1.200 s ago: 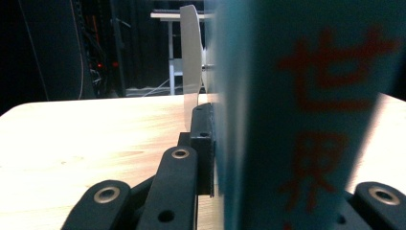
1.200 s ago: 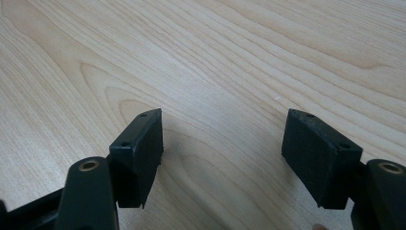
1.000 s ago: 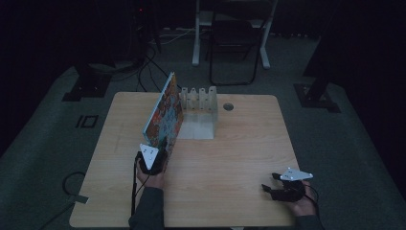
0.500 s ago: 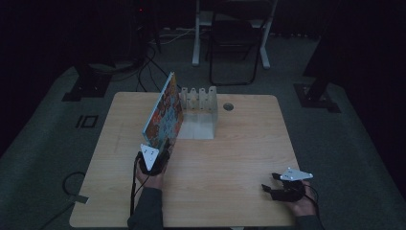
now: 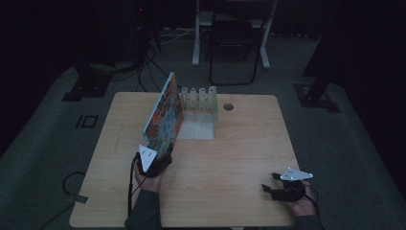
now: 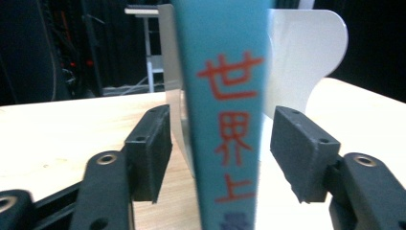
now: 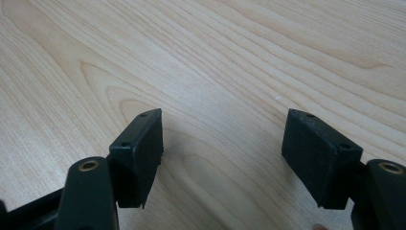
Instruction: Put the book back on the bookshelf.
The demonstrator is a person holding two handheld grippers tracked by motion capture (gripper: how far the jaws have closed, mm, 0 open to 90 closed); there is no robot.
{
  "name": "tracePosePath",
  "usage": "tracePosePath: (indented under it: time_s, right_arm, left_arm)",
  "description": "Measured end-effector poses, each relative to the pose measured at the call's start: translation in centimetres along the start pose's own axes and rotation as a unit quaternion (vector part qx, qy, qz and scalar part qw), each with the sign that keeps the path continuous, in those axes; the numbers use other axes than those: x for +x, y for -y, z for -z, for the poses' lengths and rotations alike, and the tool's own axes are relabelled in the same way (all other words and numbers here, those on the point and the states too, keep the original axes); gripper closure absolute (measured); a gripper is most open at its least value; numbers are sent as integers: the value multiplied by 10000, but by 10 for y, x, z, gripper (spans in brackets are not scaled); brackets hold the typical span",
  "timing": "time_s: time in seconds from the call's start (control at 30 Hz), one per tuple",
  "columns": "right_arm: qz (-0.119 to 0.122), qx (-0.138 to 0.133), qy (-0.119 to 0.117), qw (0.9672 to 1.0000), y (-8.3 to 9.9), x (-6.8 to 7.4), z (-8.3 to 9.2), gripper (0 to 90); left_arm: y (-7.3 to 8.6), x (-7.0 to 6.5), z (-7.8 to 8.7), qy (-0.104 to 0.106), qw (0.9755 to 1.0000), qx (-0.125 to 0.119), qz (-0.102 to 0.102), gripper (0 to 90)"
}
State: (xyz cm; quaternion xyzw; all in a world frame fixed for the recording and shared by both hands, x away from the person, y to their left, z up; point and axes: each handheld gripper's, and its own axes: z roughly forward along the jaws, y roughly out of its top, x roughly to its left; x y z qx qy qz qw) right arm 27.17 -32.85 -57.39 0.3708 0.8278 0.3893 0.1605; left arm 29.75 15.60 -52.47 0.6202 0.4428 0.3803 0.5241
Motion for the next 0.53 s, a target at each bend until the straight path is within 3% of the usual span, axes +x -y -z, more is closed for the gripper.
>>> tracePosePath:
  time_s: [0.17,0.53]
  right_arm:
    - [-2,0,3,10000,0,0,0,300]
    - [0,-4,-3,10000,0,0,0,300]
  left_arm:
    - [-1,2,7,84,9999,-17,75,363]
    - [3,1,28,221,9997,131,-47,342]
